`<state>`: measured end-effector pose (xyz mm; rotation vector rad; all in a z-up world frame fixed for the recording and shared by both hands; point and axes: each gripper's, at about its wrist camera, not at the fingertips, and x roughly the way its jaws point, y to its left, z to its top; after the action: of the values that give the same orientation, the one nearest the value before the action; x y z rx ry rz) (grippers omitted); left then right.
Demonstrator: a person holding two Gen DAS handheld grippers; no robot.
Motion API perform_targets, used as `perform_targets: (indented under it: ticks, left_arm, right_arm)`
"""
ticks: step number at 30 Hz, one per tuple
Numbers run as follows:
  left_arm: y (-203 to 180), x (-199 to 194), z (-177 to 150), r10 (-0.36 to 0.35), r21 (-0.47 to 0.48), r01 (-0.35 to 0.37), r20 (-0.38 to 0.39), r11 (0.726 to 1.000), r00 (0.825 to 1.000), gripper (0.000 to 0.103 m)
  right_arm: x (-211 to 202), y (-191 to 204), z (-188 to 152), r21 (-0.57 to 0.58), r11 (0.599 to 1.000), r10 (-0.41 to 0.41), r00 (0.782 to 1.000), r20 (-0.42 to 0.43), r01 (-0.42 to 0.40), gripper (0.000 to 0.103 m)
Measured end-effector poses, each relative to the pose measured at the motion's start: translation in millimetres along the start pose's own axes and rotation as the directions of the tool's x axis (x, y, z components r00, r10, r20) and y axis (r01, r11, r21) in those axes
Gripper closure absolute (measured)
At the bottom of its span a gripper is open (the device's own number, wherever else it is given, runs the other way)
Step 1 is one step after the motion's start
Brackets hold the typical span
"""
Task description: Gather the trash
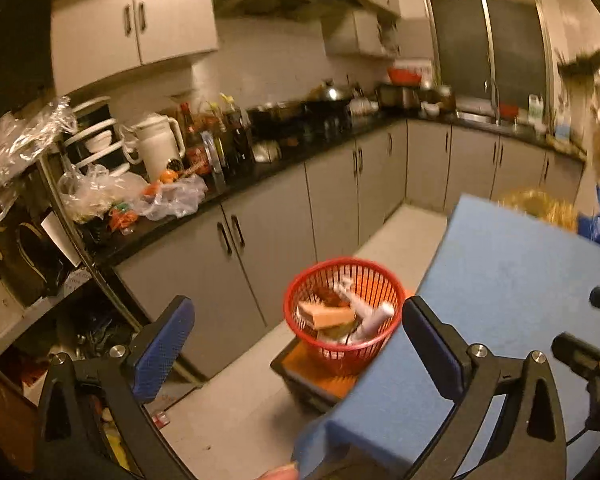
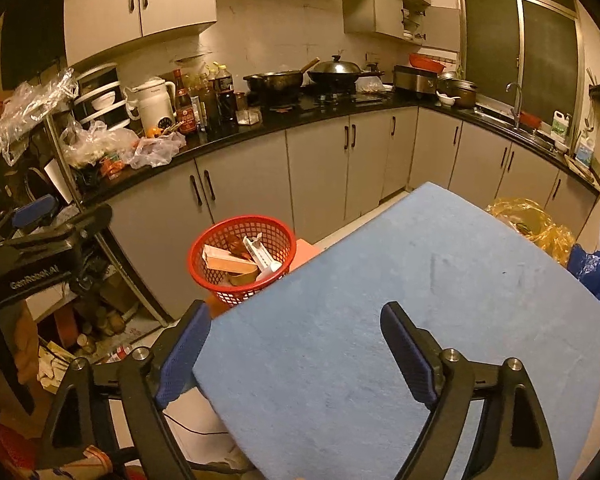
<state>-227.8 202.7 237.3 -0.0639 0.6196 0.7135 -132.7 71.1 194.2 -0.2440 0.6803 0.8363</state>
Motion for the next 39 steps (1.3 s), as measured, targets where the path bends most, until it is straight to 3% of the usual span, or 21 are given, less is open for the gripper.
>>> perform_targets:
  ticks: [3, 39]
  left_arm:
    - [-3.0, 2.9, -2.5, 0.032, 0.005, -0.032, -0.007, 0.999, 0.999, 0.000]
    - [2.5, 37.0, -11.9, 0.055, 0.036, -0.051, -0.115, 0.998, 0.992, 0.000]
  right_arm:
    - [0.8, -0.5, -1.7, -0.012, 1.000, -0.001, 1.000, -0.003, 0.001, 0.013]
    - [27.7, 19.7, 2.0, -0.063, 0.998, 0.000, 0.997, -0.077, -0.005, 0.013]
